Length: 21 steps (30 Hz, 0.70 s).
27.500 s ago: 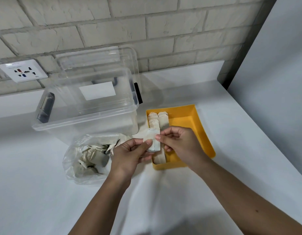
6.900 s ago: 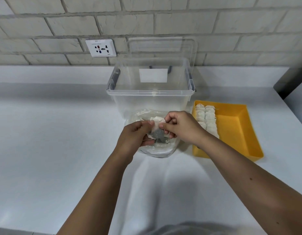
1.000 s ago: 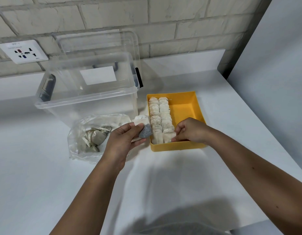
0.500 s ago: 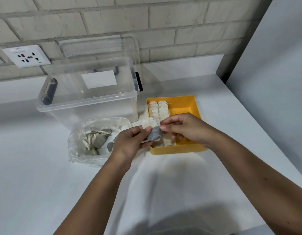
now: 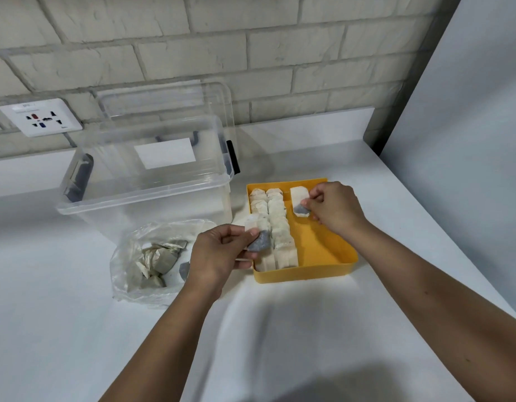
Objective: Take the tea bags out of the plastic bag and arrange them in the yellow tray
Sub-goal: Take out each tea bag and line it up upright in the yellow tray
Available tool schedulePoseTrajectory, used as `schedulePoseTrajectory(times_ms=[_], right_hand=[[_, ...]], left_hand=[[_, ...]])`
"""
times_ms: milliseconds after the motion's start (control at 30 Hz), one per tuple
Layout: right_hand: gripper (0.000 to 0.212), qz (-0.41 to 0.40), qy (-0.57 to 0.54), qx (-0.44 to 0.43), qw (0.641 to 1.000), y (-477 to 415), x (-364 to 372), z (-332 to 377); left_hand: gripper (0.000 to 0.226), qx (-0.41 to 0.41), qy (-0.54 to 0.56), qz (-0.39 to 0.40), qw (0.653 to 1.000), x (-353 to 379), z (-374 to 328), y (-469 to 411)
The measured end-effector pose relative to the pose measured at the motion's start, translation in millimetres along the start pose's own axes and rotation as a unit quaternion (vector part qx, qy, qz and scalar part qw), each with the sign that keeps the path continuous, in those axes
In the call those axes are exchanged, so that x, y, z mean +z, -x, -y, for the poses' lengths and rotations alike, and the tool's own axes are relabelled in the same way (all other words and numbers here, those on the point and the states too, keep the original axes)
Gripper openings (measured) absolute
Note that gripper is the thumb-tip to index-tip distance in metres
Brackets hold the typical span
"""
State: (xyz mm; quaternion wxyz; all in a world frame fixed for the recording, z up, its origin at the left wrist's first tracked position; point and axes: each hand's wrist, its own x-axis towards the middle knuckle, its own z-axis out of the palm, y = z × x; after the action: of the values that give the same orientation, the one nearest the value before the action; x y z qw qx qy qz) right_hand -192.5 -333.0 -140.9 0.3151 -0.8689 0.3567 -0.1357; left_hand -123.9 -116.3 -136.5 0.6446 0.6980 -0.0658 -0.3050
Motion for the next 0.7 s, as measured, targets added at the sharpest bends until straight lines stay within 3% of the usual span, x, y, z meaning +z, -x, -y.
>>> schedulePoseTrajectory(times_ms=[200, 500, 700], right_hand=[[0.022, 0.010, 0.135, 0.025, 0.990, -30, 26, 6], [0.024, 0.027, 0.154, 0.052, 0.986, -43, 48, -3], [0.023, -0.002, 0.123, 0.030, 0.992, -45, 49, -2]], left_hand=[[0.007, 0.010, 0.004, 0.002, 1.000, 3, 1, -4], [0.003, 0.020, 0.006, -0.001, 1.000, 1, 5, -9], [0.006, 0.017, 0.006, -0.001, 1.000, 1, 7, -9]])
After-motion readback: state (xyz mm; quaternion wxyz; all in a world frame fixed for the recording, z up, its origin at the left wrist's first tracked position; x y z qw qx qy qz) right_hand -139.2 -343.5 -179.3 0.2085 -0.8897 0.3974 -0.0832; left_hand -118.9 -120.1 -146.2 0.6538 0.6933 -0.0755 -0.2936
